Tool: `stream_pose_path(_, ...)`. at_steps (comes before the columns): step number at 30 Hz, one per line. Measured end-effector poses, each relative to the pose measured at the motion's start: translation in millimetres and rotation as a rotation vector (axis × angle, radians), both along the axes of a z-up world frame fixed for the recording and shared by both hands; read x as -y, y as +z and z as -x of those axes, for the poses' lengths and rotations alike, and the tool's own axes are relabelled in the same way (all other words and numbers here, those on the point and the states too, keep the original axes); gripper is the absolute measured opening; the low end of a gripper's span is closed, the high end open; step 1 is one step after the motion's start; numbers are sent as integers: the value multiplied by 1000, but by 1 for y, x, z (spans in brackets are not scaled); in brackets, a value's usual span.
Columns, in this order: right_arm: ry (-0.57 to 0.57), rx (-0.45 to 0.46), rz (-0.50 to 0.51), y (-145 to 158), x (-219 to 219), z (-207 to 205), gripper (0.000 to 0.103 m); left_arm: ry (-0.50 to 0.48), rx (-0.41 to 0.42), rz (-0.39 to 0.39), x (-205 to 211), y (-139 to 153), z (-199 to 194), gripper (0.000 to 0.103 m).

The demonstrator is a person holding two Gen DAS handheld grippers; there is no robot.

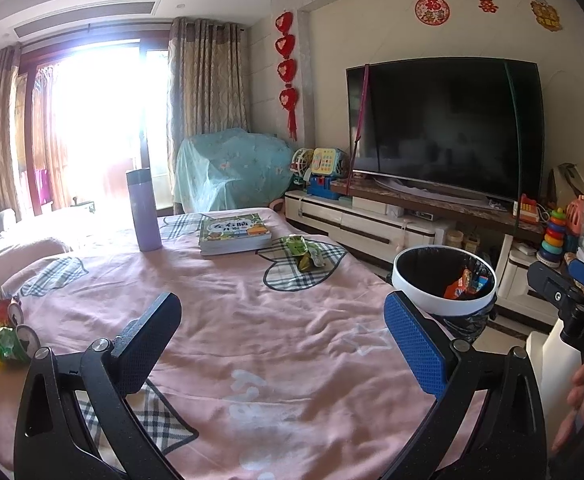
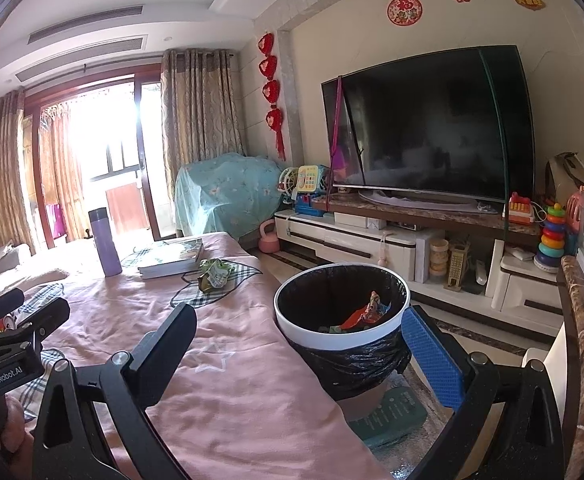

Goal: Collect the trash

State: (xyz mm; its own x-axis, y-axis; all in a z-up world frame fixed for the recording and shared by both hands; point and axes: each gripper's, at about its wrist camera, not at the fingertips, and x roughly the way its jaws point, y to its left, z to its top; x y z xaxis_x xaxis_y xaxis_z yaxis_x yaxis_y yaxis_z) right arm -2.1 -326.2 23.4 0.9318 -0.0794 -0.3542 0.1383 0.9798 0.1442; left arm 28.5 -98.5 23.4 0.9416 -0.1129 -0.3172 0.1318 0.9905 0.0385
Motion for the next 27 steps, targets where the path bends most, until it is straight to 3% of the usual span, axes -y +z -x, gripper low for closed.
stream_pose_path(27,20,9,0,7,-2,0,103,-3,-7,2,-1,-1,1,103)
